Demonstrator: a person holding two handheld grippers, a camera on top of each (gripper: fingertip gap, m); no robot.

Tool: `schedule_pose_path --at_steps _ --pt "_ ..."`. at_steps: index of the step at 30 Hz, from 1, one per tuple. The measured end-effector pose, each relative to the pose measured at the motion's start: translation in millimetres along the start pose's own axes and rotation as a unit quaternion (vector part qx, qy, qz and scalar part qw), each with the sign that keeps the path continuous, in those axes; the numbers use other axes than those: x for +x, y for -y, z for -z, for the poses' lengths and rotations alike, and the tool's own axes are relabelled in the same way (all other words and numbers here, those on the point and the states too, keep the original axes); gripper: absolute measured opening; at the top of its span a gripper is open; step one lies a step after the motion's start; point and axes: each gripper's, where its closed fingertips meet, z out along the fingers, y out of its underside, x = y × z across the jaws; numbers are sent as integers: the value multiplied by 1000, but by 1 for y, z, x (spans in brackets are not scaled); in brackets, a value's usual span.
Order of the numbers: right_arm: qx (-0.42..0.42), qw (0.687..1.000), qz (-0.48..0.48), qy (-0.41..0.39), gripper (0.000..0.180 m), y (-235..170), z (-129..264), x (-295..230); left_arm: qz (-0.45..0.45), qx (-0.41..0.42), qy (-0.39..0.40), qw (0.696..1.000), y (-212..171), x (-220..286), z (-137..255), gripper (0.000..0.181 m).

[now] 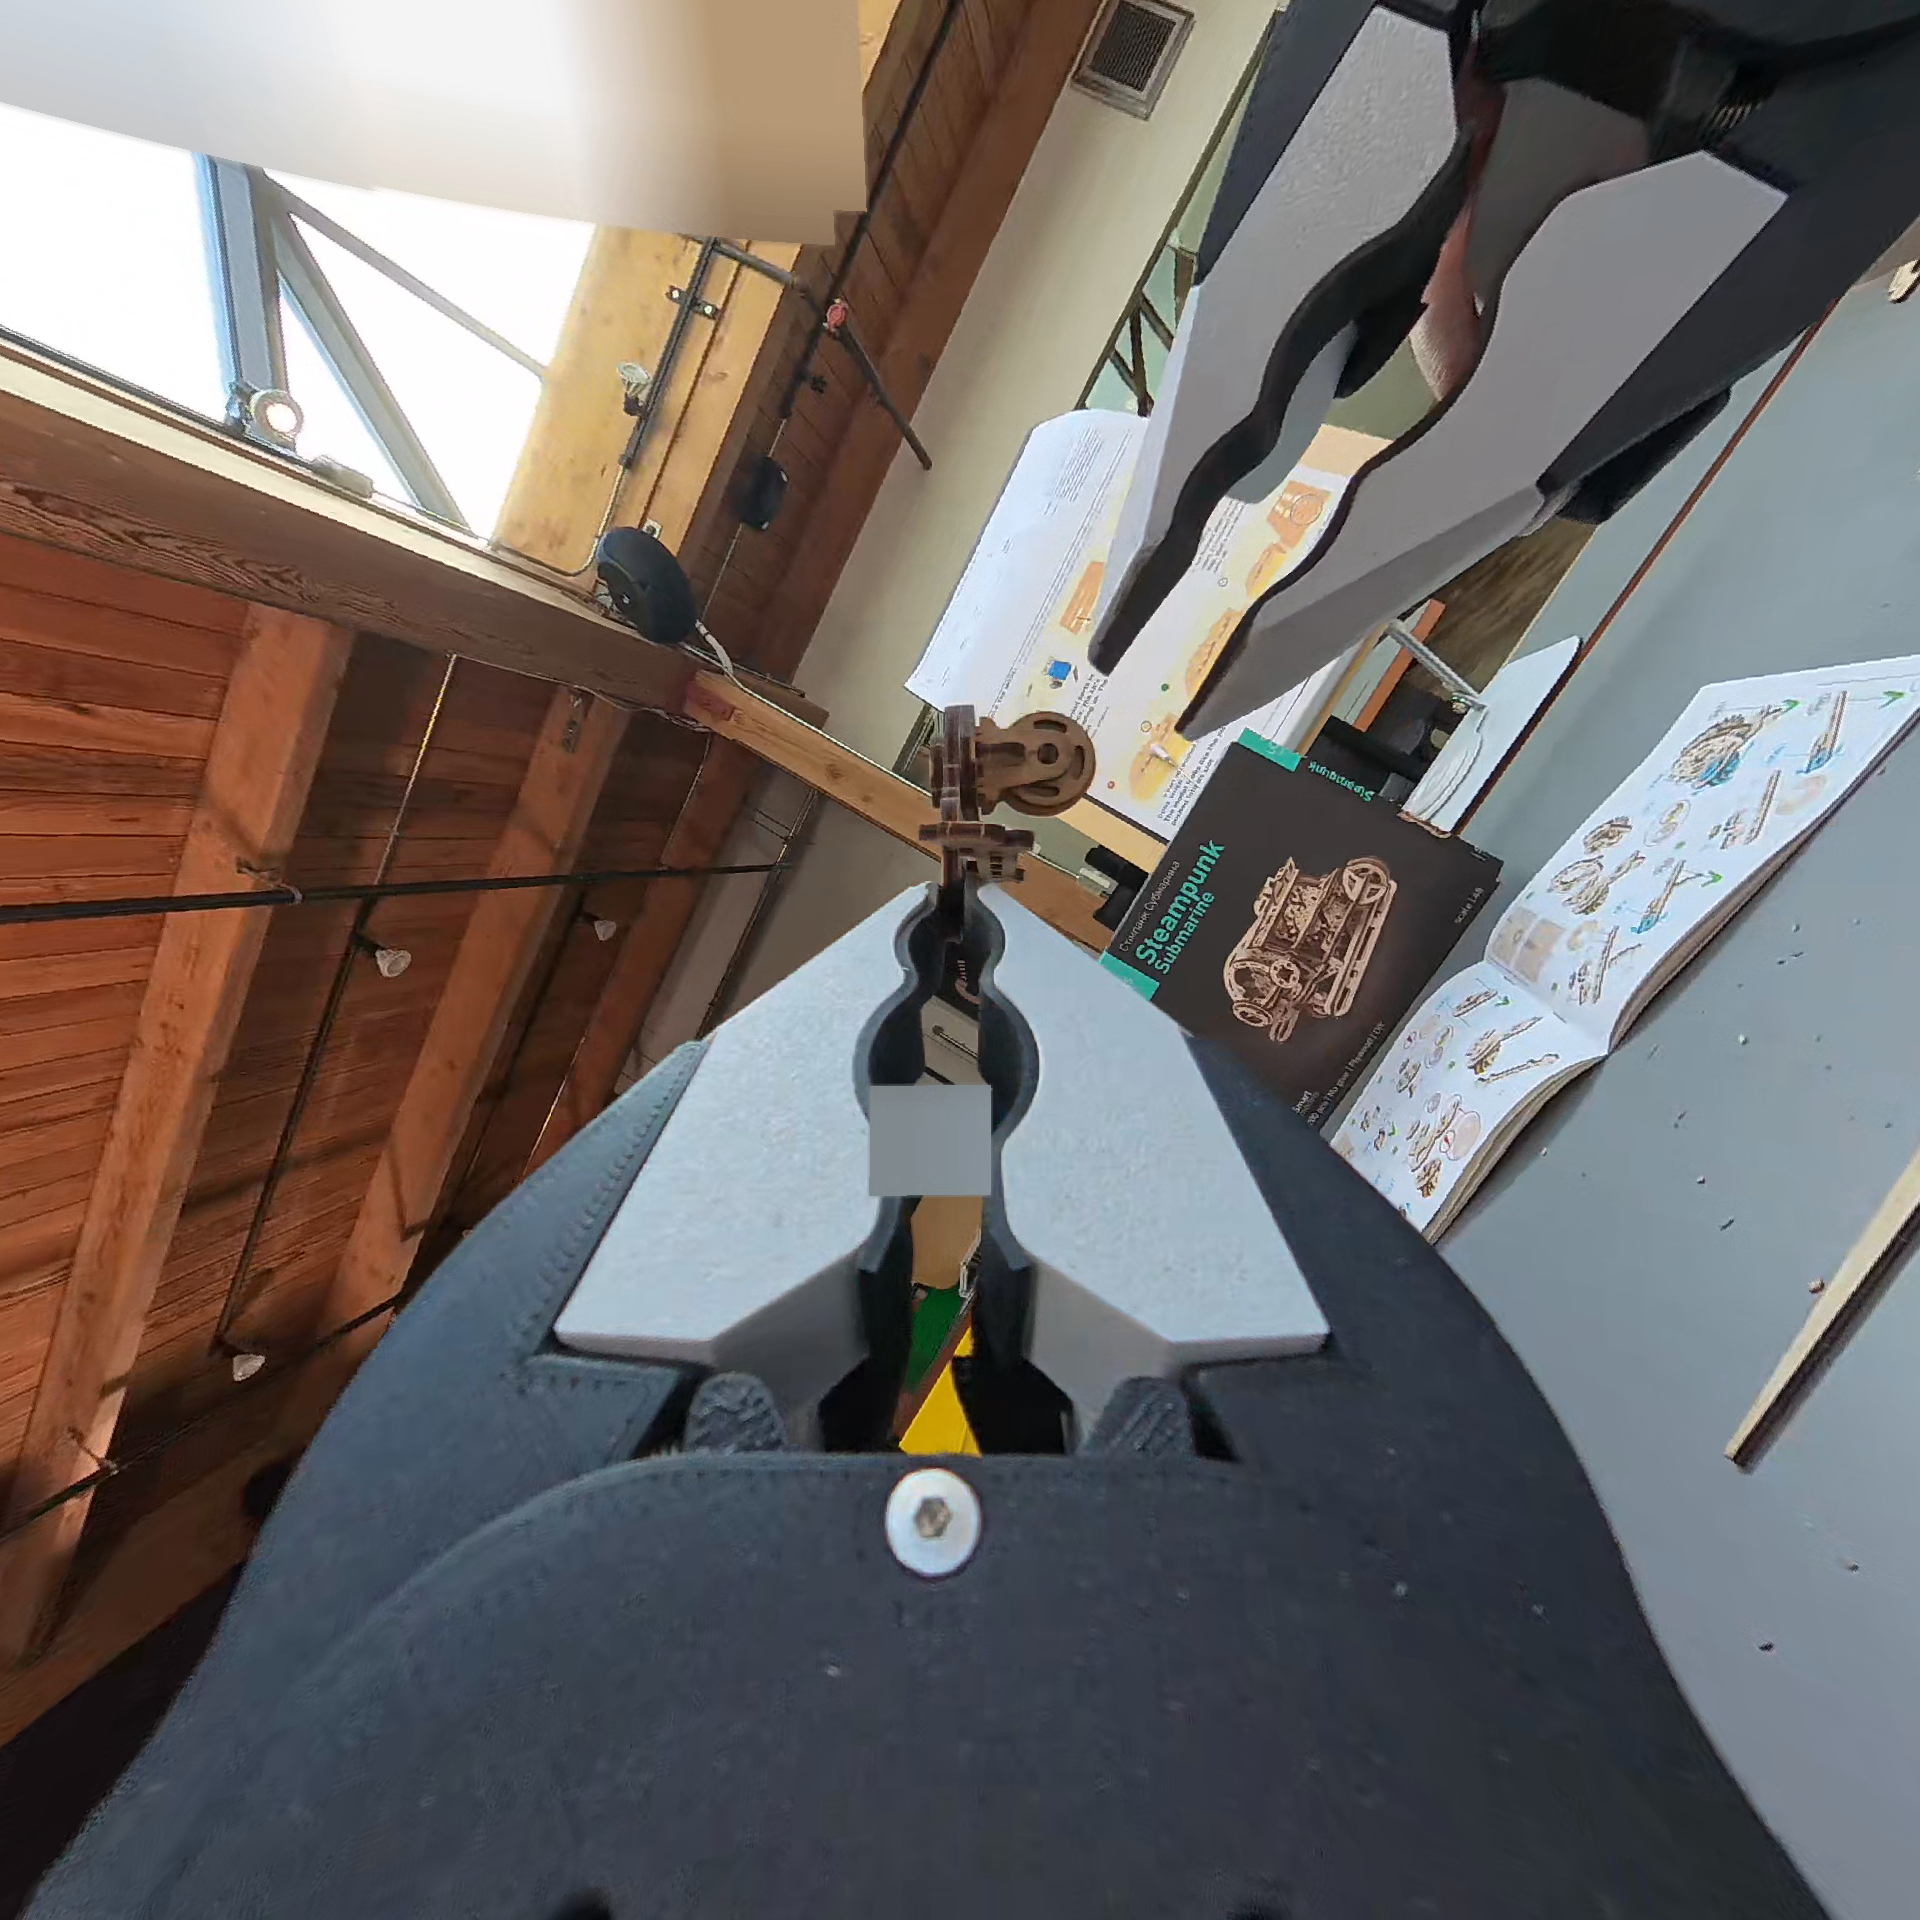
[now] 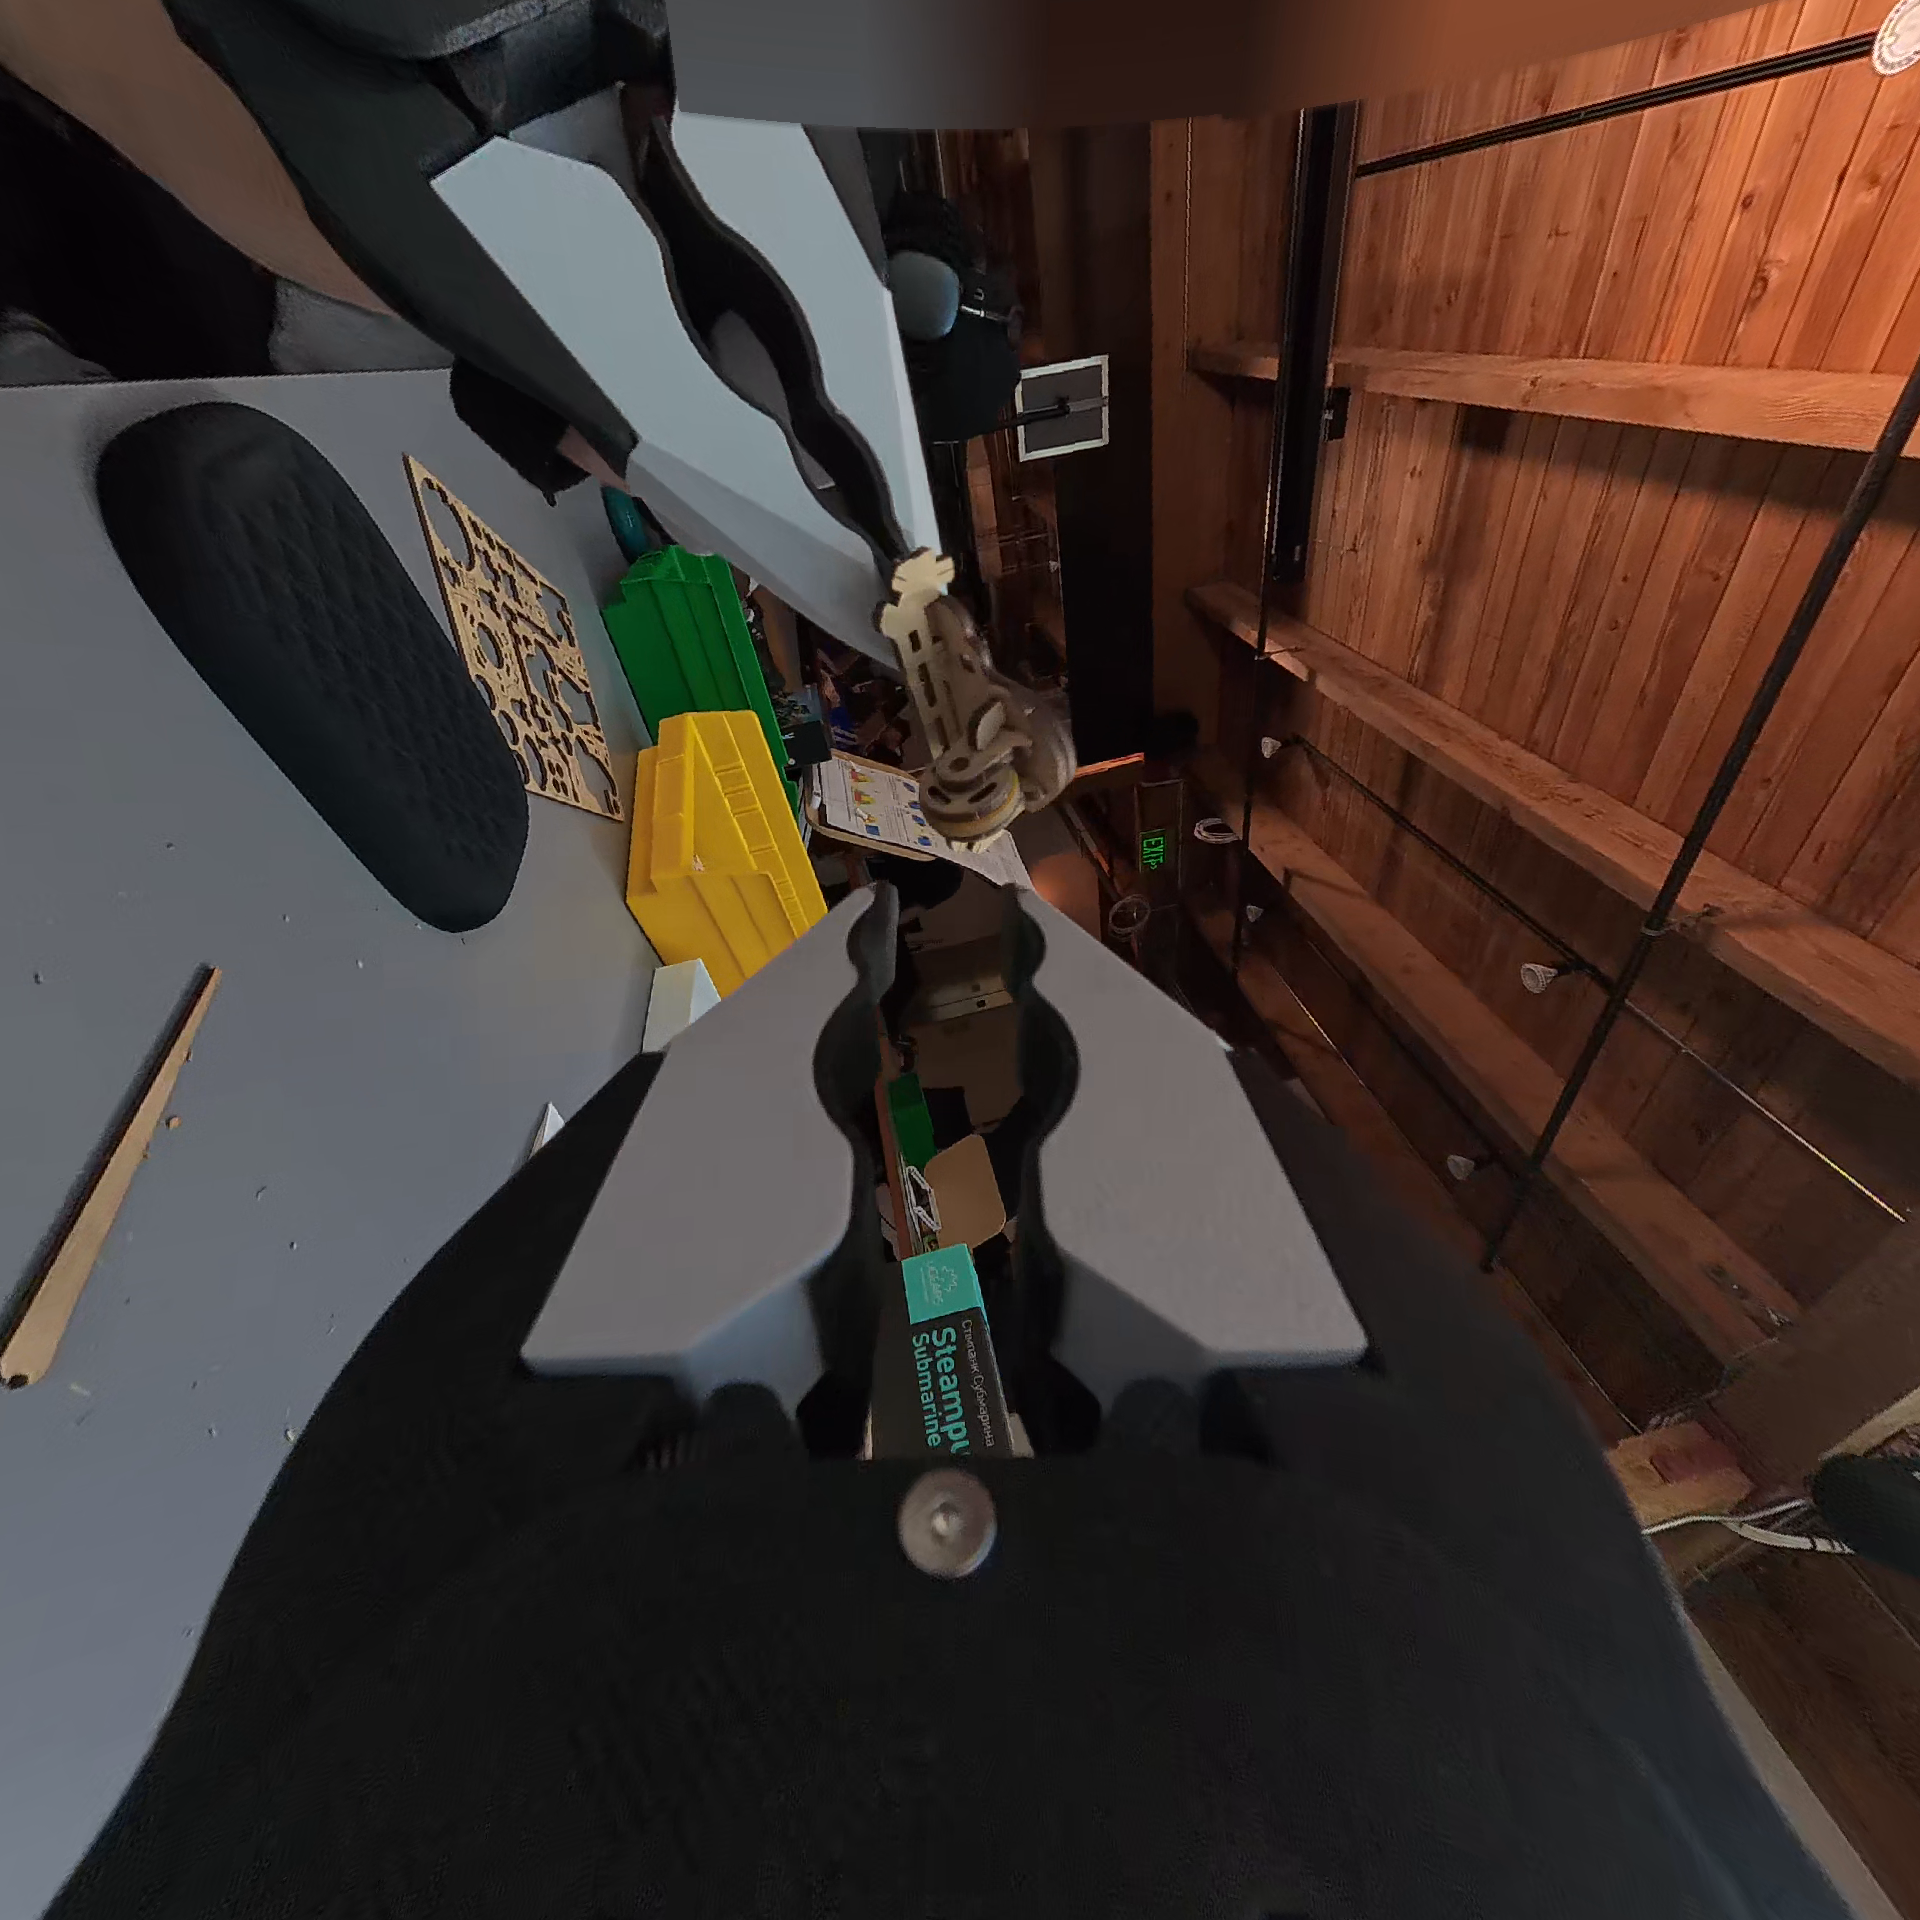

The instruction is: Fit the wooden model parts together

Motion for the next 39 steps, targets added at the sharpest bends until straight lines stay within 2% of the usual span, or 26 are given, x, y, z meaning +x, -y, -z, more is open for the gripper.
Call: schedule_pose_path --at_steps 3,6,9,15,18,21,26,33,39 --pt "5 1000 -3 1 17 2 0 -1 -17 -3 -1 1000 2 2 -1 0" --pt "18 1000 -9 -1 15 9 -1 -2 7 -16 -15 1000 -1 5 -3 0" --pt "24 999 -28 1 13 18 -3 -3 106 -43 -49 992 -8 12 -8 0" --pt "2 990 -141 22 8 25 -17 -8 292 -78 -87 949 -12 20 -15 0" --pt "-30 985 -170 6 8 16 -22 -3 355 -85 -98 926 -13 22 -18 0" --pt "-38 987 -157 8 9 14 -23 -7 394 -88 -105 909 -13 23 -21 0" --pt "-58 988 -145 -10 8 13 -25 -2 406 -88 -115 903 -8 28 -24 0" --pt "-86 990 -110 -19 2 7 -25 -2 365 -92 -98 921 -4 31 -26 0" --pt "-43 994 -98 -22 0 15 -17 8 358 -55 -102 926 11 27 -21 4"
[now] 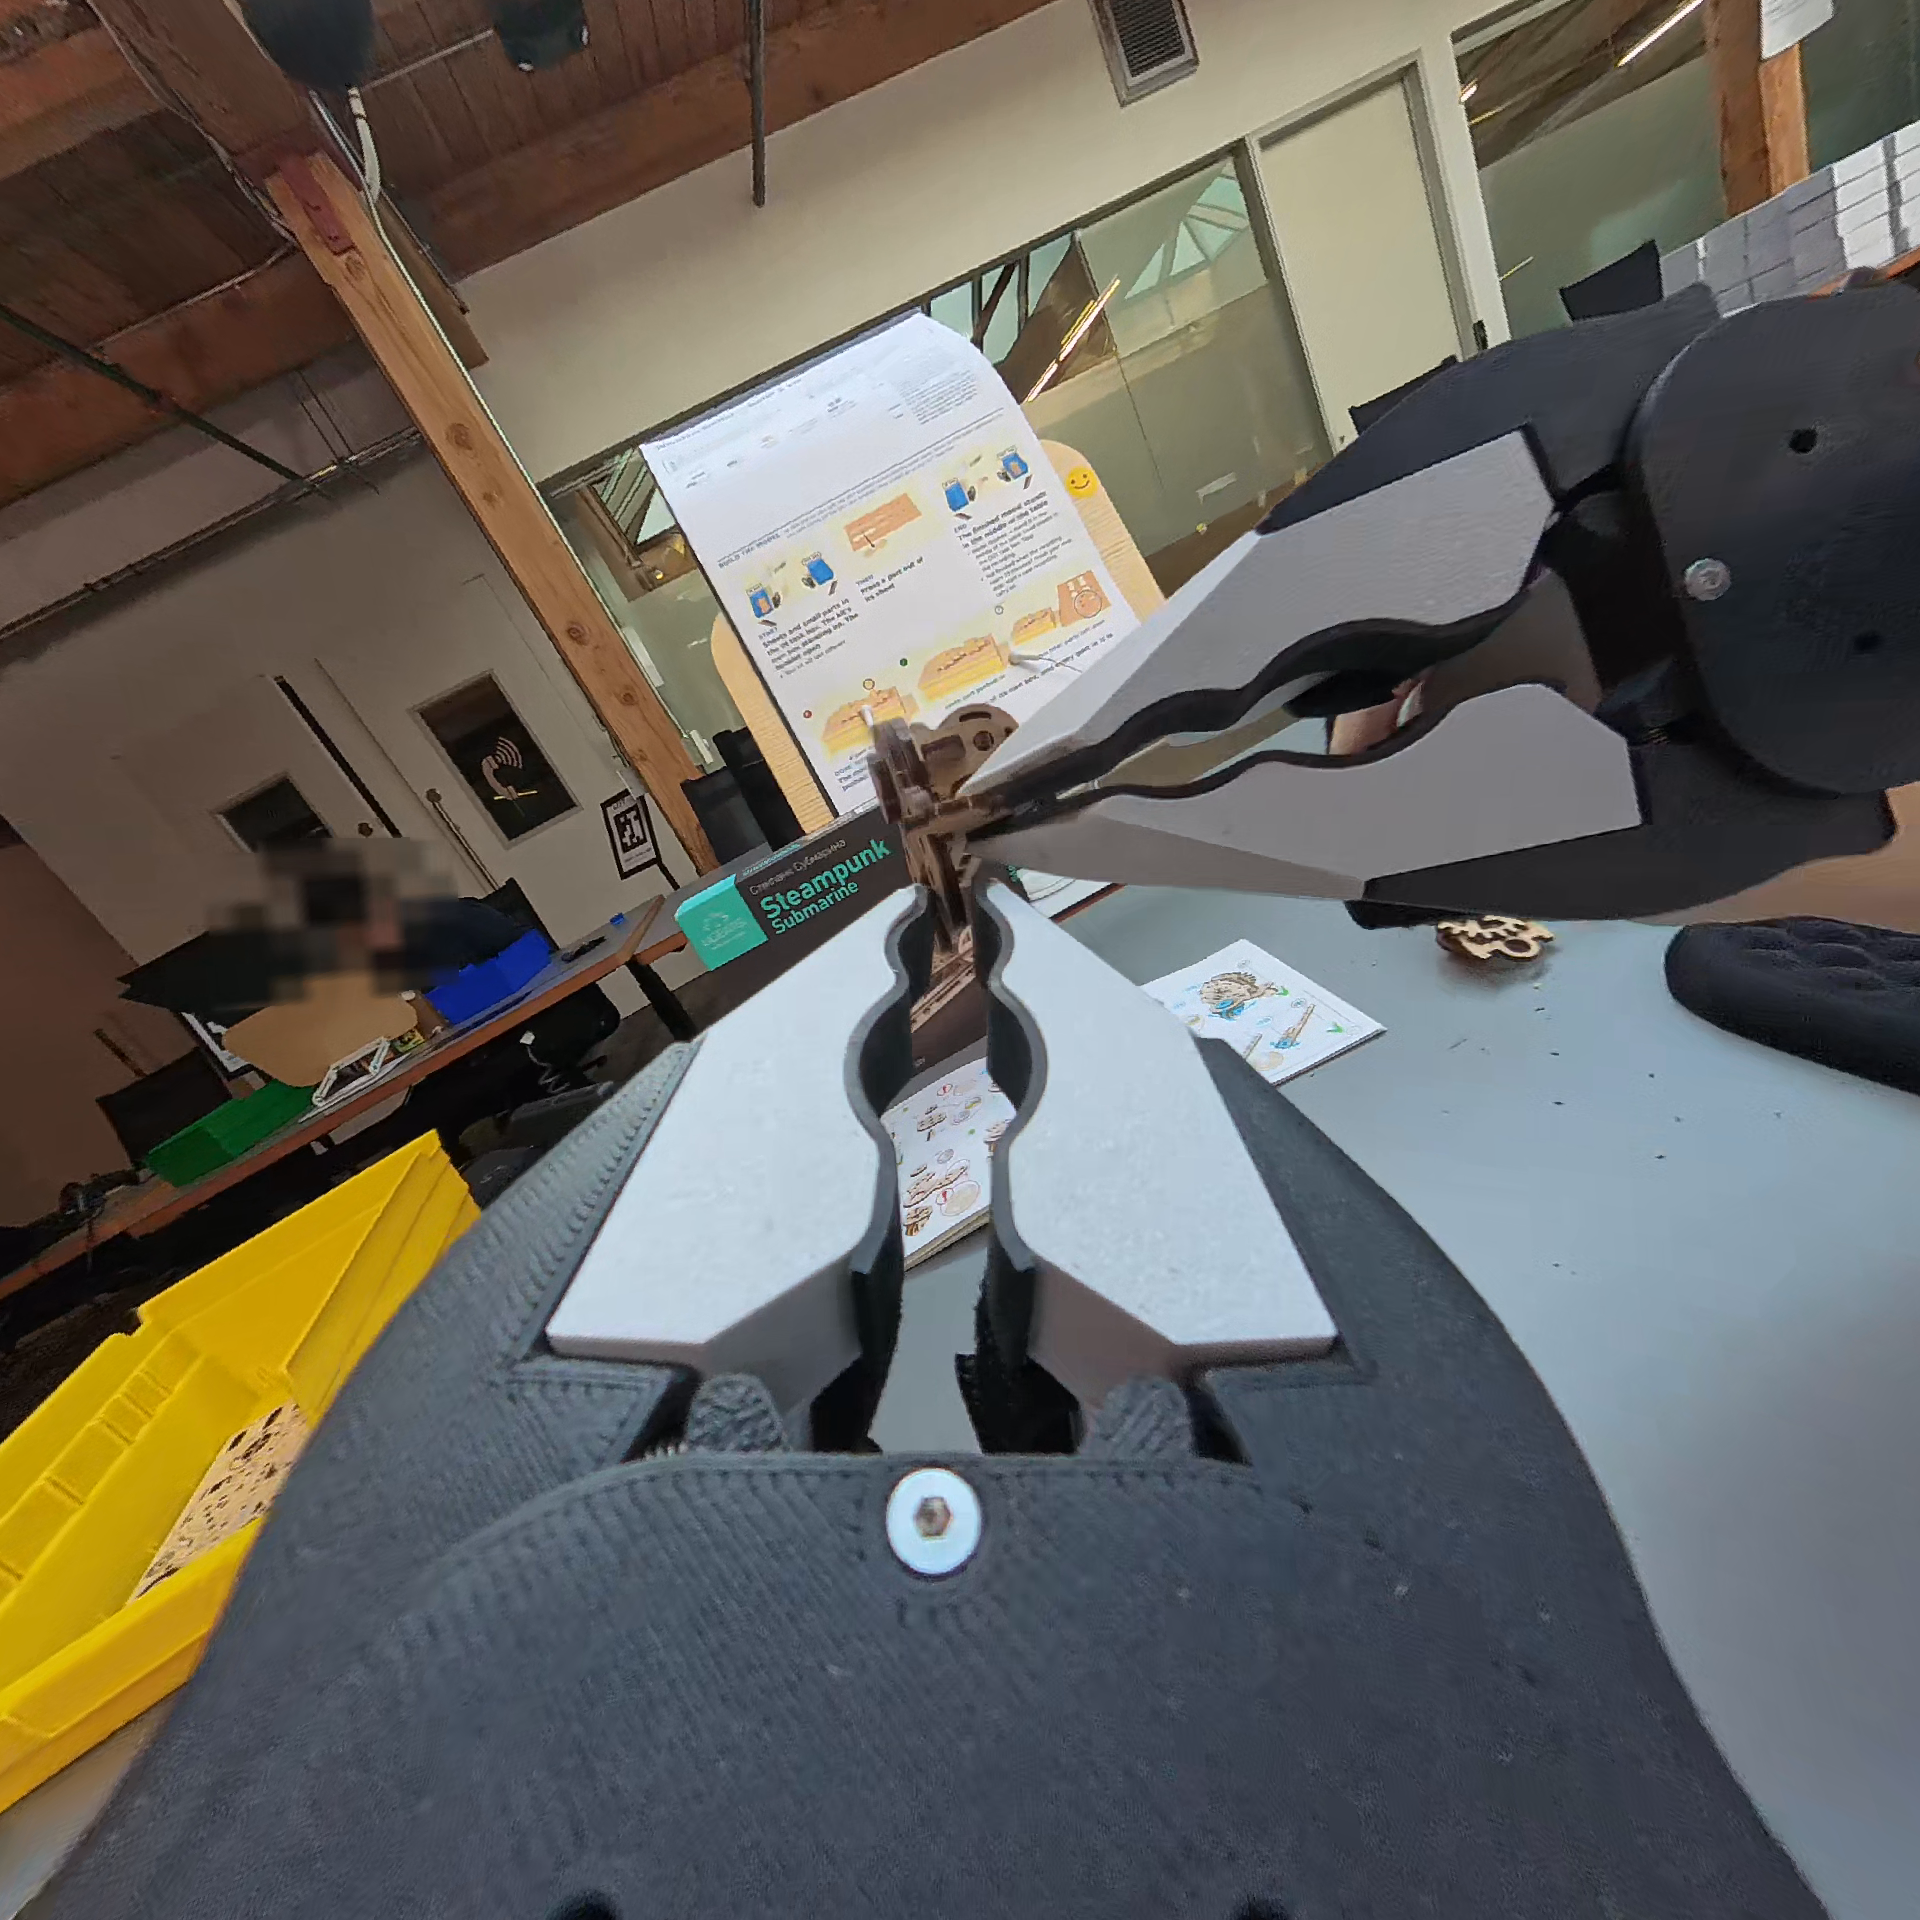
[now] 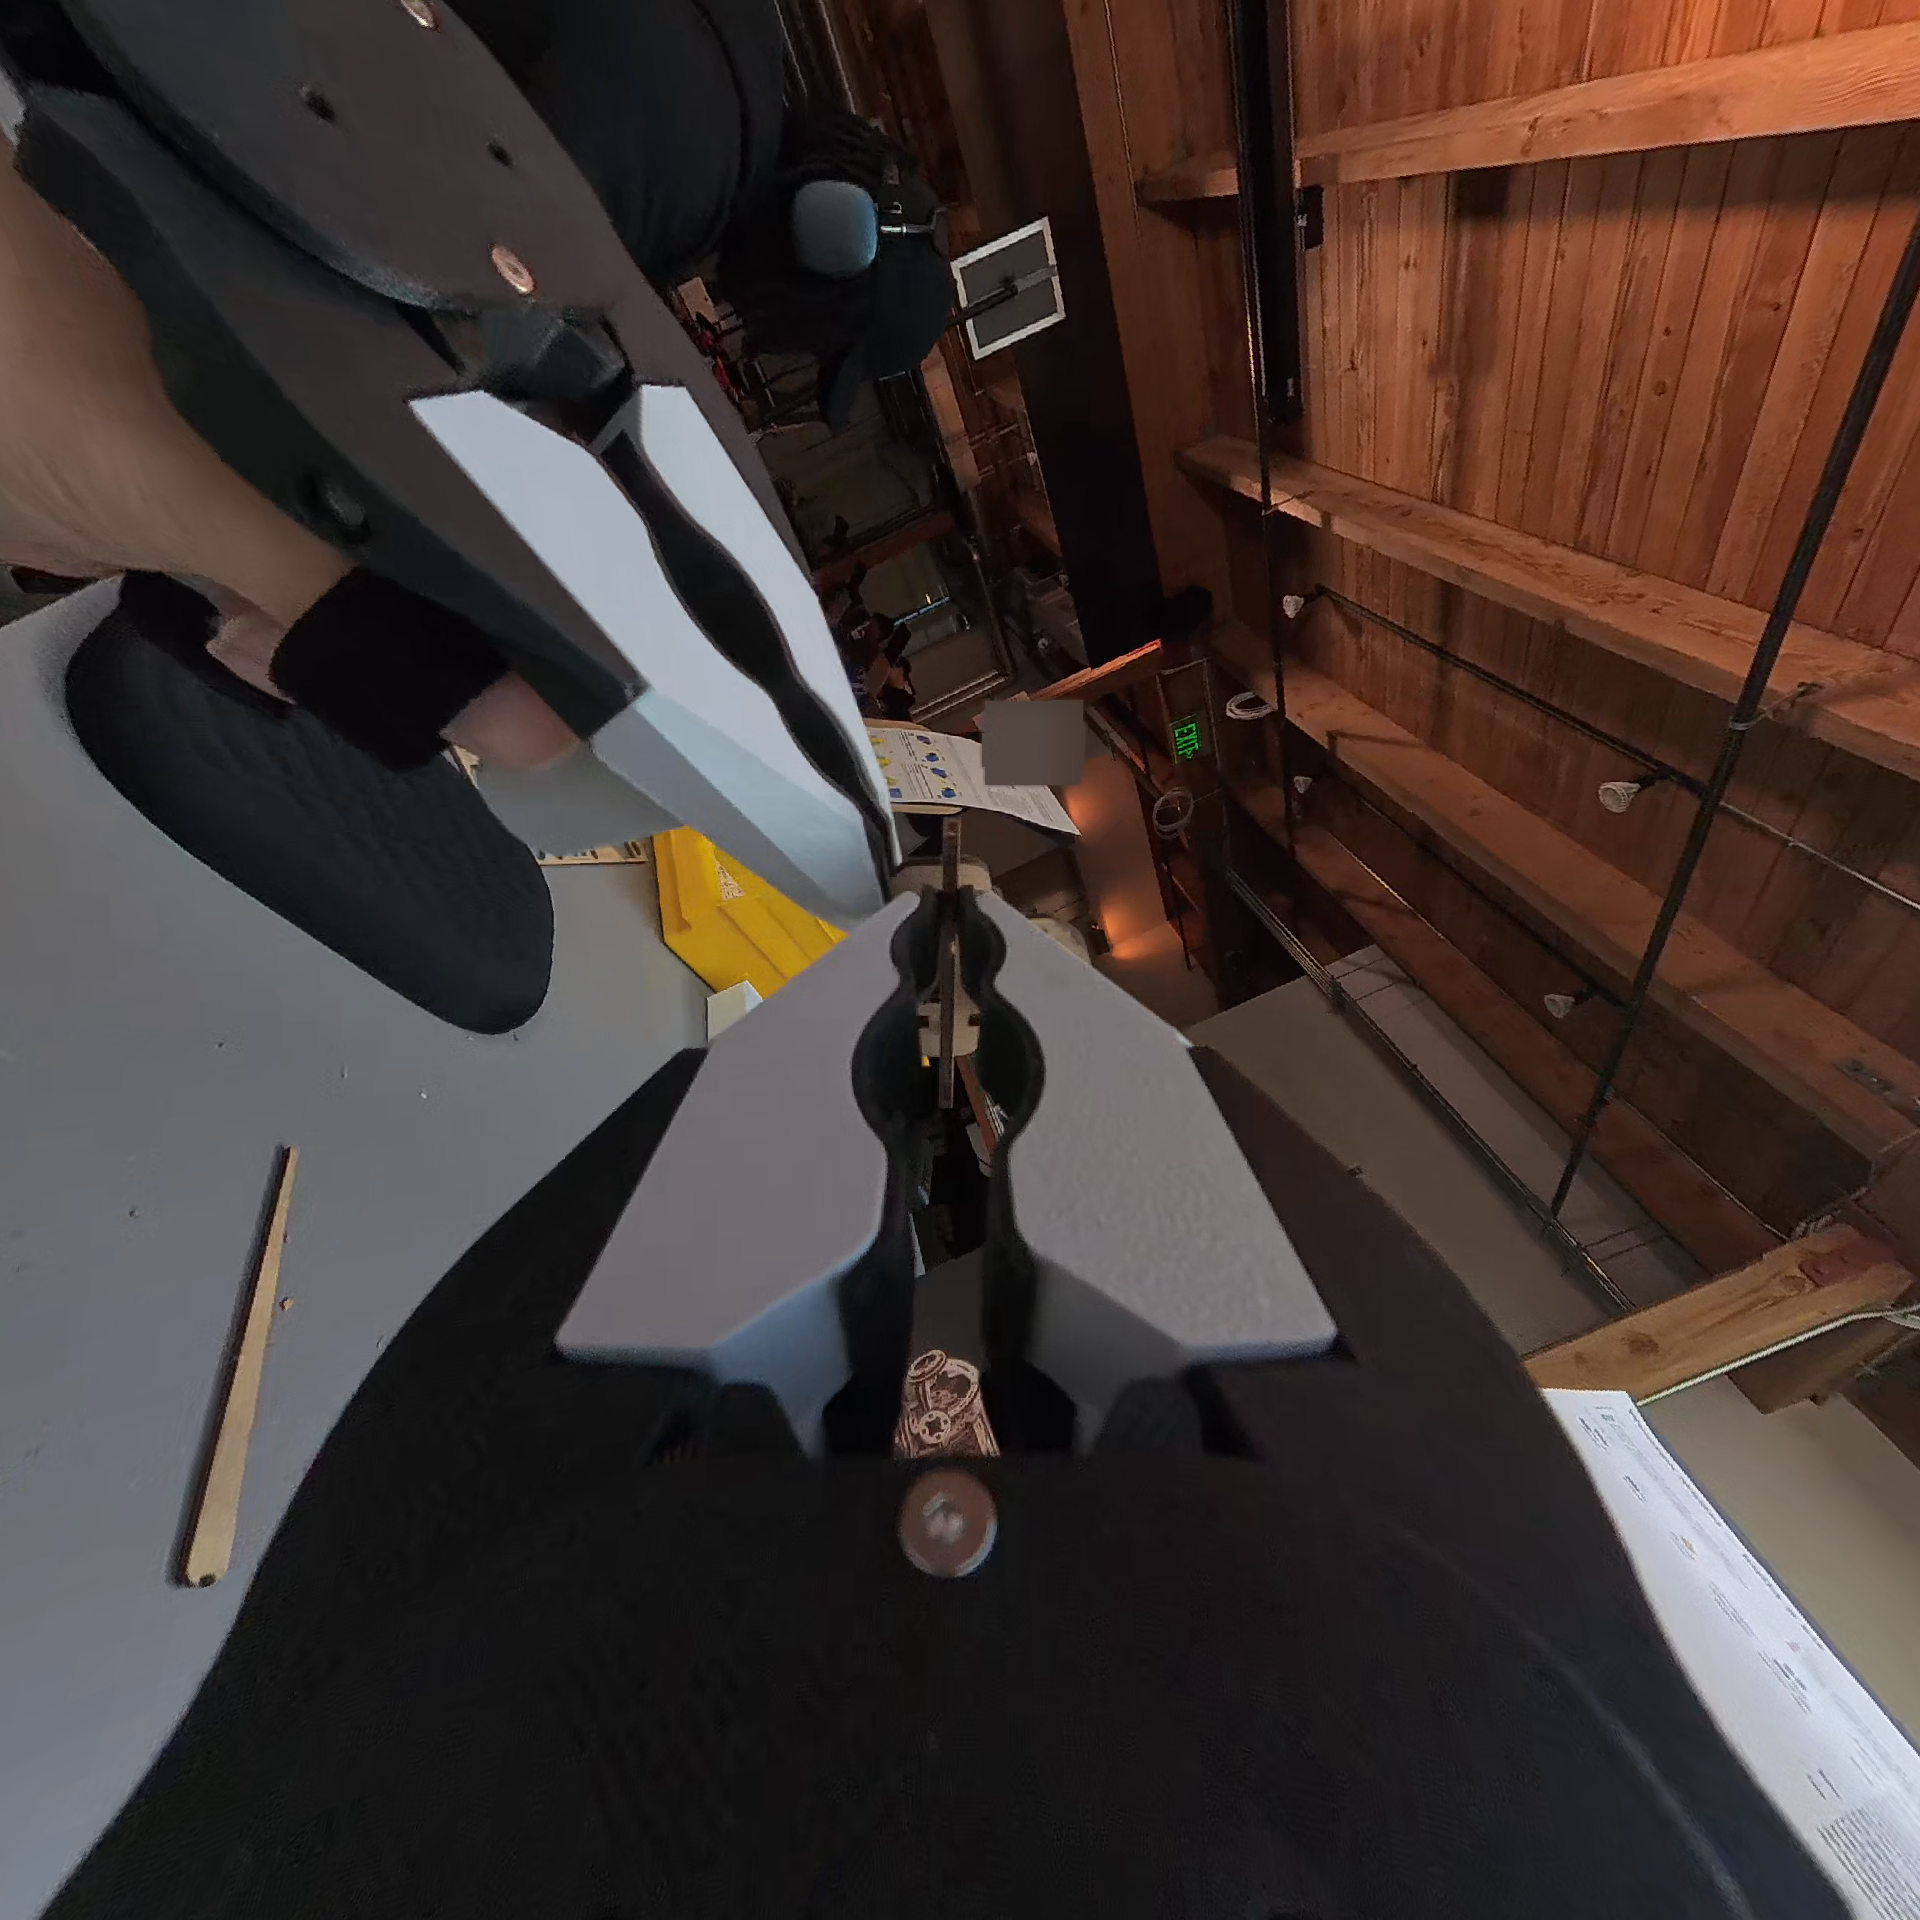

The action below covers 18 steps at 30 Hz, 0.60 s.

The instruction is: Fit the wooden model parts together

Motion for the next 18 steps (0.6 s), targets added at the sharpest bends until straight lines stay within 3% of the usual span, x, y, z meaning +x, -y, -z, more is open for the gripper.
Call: schedule_pose_path --at_steps 6,12,18 --pt "99 984 -127 75 1 -4 14 8 42 50 -107 992 11 10 21 4" --pt "187 912 -311 189 1 2 25 -3 25 58 -171 983 7 6 26 6" --pt "199 860 -392 260 1 -3 28 -22 23 44 -222 974 -5 21 23 13"
